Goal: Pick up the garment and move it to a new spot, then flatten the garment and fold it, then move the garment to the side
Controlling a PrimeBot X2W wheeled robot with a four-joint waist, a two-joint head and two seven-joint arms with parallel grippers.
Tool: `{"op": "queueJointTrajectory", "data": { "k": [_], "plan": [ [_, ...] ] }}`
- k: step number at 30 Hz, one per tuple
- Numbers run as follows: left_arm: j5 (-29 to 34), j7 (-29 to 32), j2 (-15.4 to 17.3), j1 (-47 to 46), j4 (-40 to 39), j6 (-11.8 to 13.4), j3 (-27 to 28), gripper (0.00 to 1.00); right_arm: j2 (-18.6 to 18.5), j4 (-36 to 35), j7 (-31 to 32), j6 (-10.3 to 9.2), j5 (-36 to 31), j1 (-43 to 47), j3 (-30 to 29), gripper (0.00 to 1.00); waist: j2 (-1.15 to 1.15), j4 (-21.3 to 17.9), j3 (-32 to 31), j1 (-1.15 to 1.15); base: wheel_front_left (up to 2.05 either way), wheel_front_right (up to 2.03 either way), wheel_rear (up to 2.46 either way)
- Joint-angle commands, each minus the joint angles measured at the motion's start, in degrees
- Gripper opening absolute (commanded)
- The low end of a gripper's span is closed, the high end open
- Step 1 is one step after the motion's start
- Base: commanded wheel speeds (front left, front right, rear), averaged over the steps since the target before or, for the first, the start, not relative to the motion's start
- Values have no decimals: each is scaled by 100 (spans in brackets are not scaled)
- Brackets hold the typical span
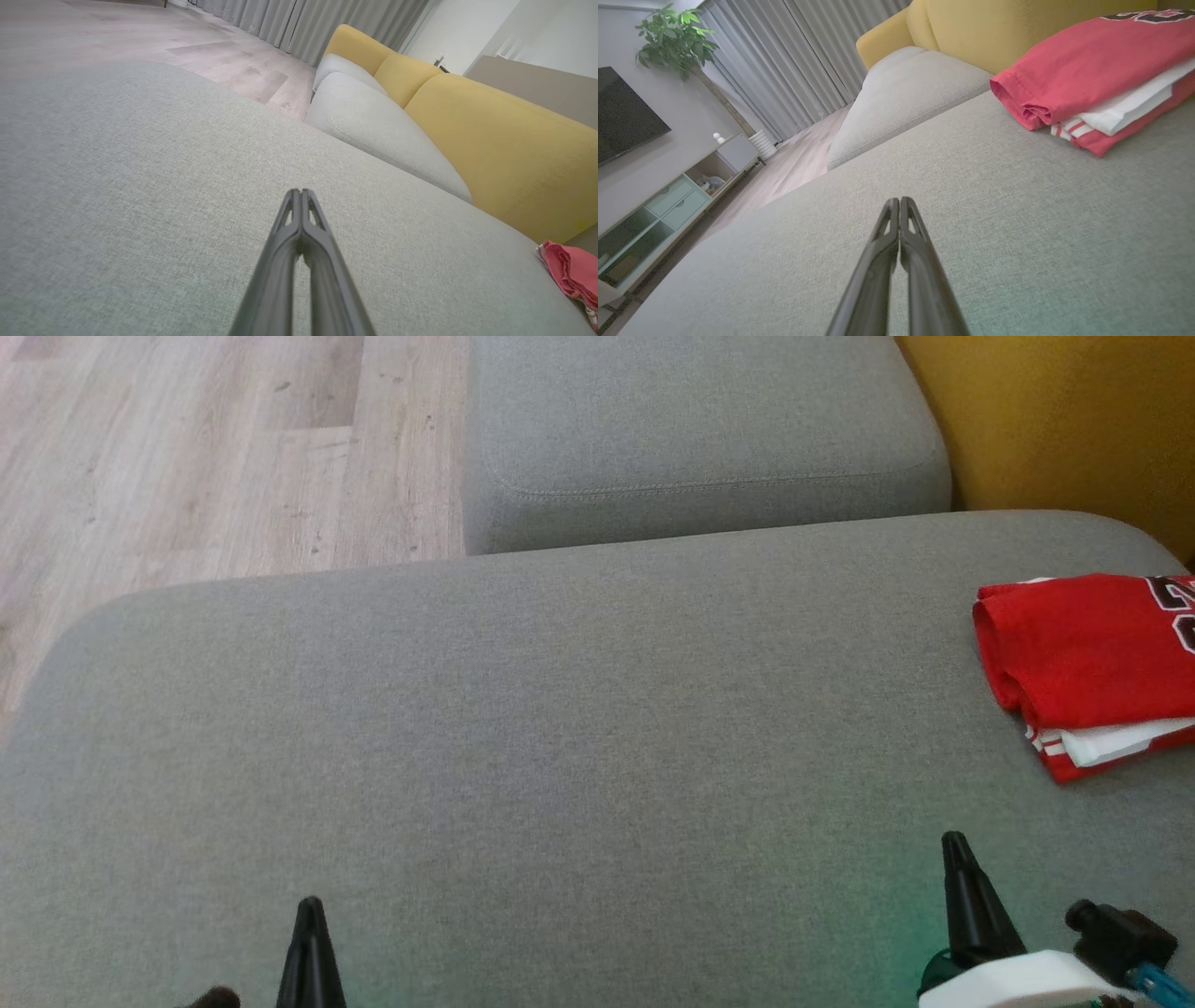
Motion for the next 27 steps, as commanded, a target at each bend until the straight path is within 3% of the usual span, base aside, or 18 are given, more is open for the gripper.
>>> {"op": "queueJointTrajectory", "data": {
  "k": [1, 27],
  "plan": [
    [-186, 37, 73, -293, -148, -36, 143, 0, -91, -166, 34, -1, 217, -300, -10, 0, 0, 1, 7, -1, 0, 0, 0],
    [-1909, 417, 103, -729, 25, -327, 442, 0, -117, -149, 413, -2, 2061, -633, -212, 0, 0, 22, 119, -1, 0, 0, 0]
  ]
}}
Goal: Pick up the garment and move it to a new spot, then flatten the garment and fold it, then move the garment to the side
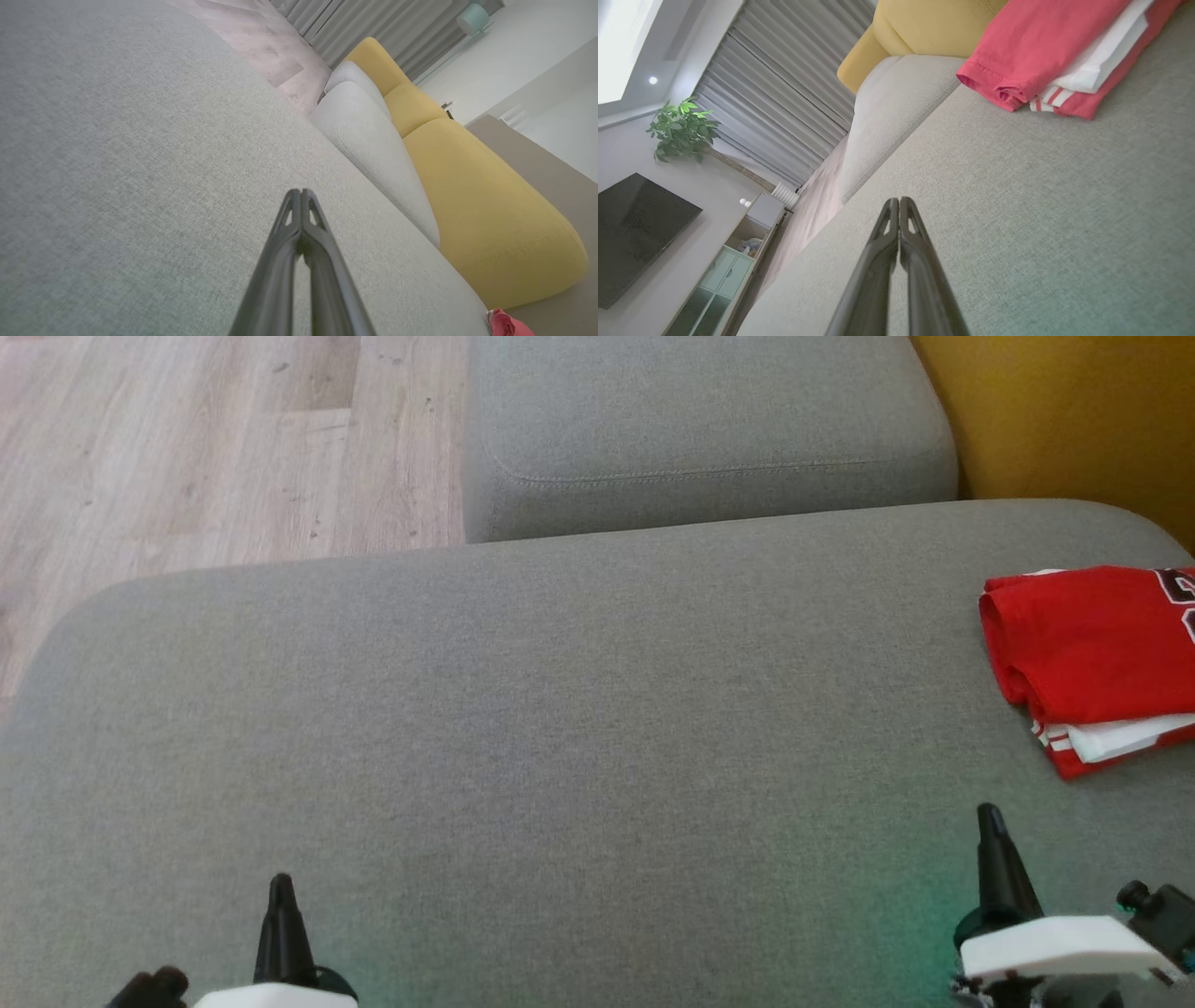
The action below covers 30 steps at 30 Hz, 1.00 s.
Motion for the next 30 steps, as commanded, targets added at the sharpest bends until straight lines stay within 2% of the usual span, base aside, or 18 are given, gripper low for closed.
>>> {"op": "queueJointTrajectory", "data": {
  "k": [1, 30],
  "plan": [
    [-192, 33, 80, -327, -146, -82, 169, 0, -103, -166, 51, -2, 219, -348, 10, 0, 0, 2, 8, 0, 0, 0, 0],
    [-2153, 512, 82, -841, 69, -418, 560, 0, -103, -142, 523, -3, 2324, -738, -264, 0, 0, 26, 137, -1, 0, 0, 0]
  ]
}}
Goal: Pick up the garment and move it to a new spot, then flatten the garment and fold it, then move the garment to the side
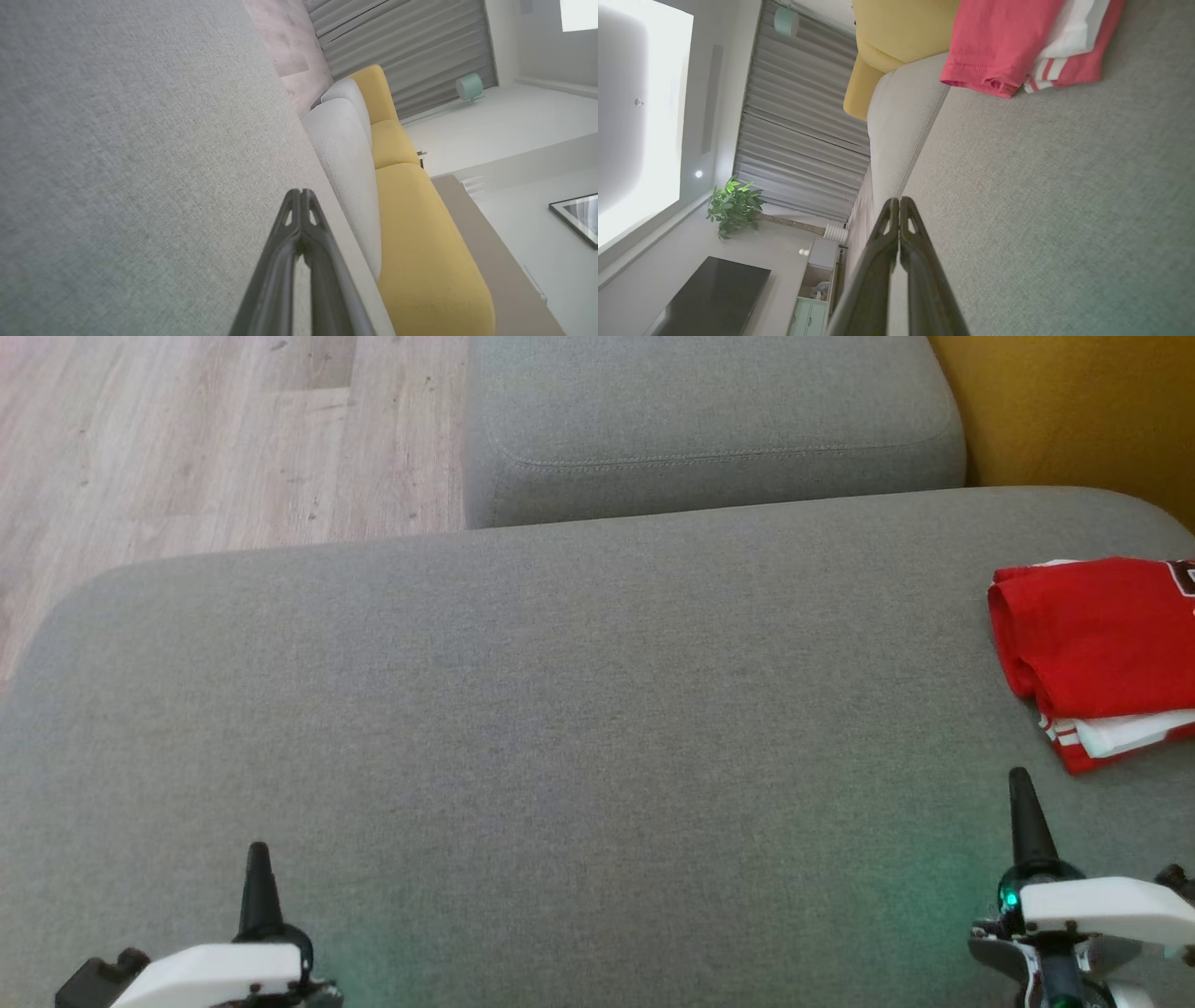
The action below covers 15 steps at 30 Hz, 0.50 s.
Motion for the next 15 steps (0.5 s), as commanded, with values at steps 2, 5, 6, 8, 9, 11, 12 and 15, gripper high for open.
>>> {"op": "queueJointTrajectory", "data": {
  "k": [2, 5, 6, 8, 9, 11, 12, 15],
  "plan": [
    [-212, 46, 78, -379, -133, -55, 210, 0, -99, -174, 44, -3, 239, -331, 45, 0, 0, 2, 9, 0, 0, 0, 0],
    [-413, 97, 77, -432, -110, -90, 253, 0, -98, -171, 94, -3, 455, -372, 14, 0, 0, 5, 22, 0, 0, 0, 0],
    [-480, 114, 77, -450, -103, -101, 267, 0, -98, -171, 111, -3, 527, -385, 4, 0, 0, 5, 27, 0, 0, 0, 0],
    [-614, 148, 76, -486, -88, -125, 295, 0, -97, -169, 145, -3, 671, -412, -16, 0, 0, 7, 36, 0, 0, 0, 0],
    [-681, 166, 75, -504, -80, -136, 310, 0, -96, -168, 161, -3, 743, -426, -26, 0, 0, 8, 40, 0, 0, 0, 0],
    [-815, 200, 74, -539, -65, -160, 339, 0, -95, -166, 195, -4, 887, -453, -47, 0, 0, 10, 49, 0, 0, 0, 0],
    [-882, 217, 74, -557, -58, -171, 353, 0, -95, -165, 212, -4, 959, -467, -57, 0, 0, 10, 53, 0, 0, 0, 0],
    [-1082, 269, 72, -611, -35, -206, 397, 0, -93, -163, 263, -4, 1175, -507, -88, 0, 0, 13, 67, 0, 0, 0, 0]
  ]
}}
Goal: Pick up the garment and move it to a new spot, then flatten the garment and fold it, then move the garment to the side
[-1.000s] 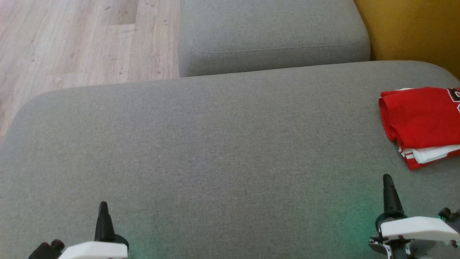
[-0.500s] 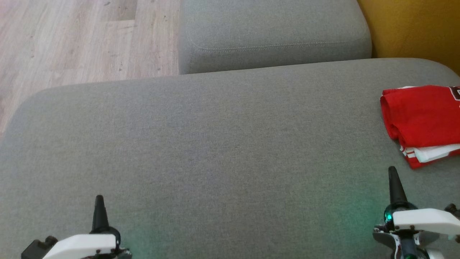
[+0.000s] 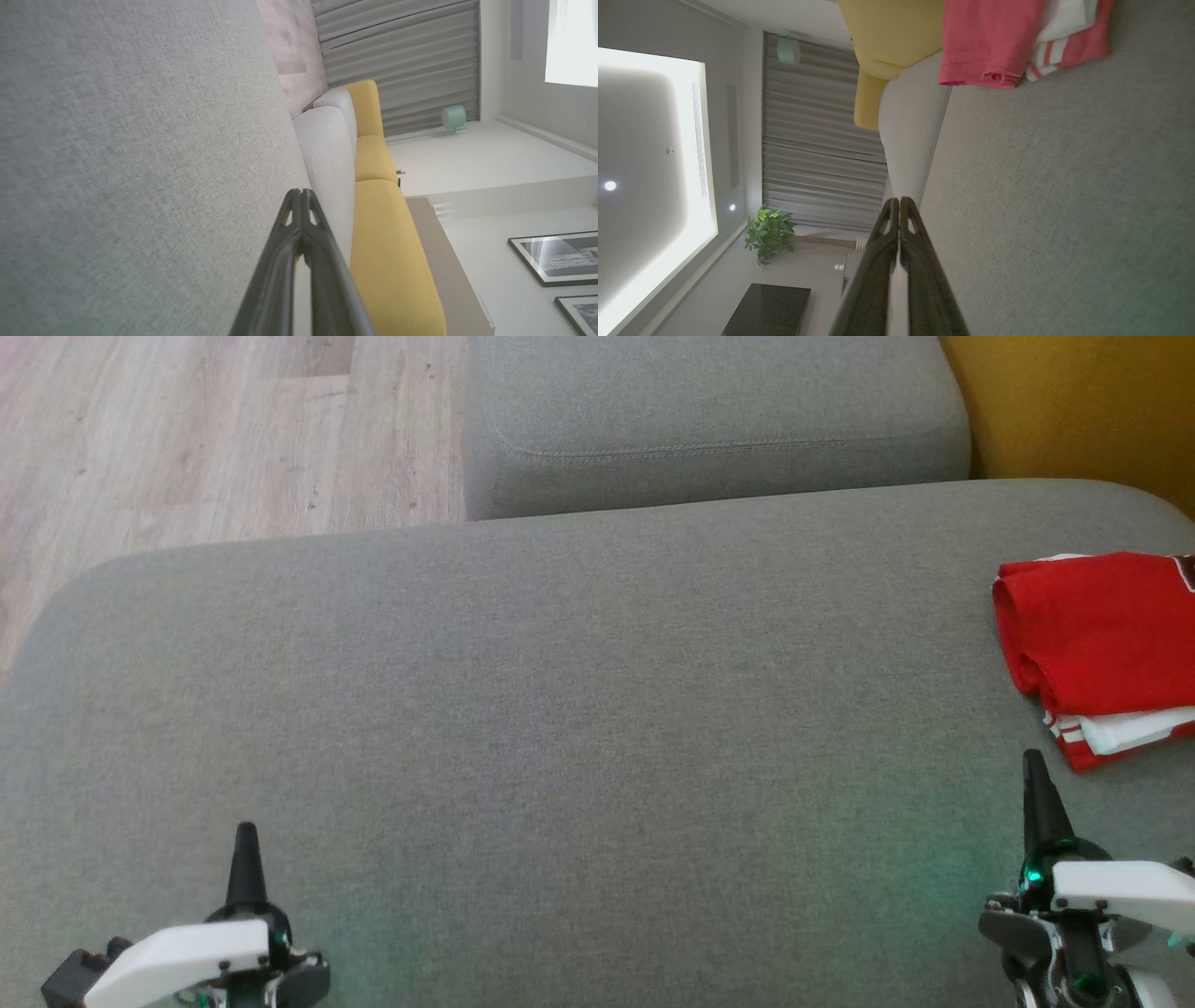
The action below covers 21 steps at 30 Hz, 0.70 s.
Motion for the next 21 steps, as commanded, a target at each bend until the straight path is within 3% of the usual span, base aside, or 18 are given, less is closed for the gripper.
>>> {"op": "queueJointTrajectory", "data": {
  "k": [1, 17, 21],
  "plan": [
    [-163, 33, 73, -367, -146, -54, 212, 0, -92, -180, 45, -4, 178, -321, 70, 0, 0, 1, 5, 0, 0, 0, 0],
    [-1219, 311, 61, -651, -27, -238, 446, 0, -80, -166, 318, -4, 1315, -536, -98, 0, 0, 14, 76, 0, 0, 0, 0],
    [-1212, 317, 55, -651, -27, -238, 454, 0, -75, -165, 324, -4, 1309, -537, -106, 0, 0, 14, 76, 0, 0, 0, 0]
  ]
}}
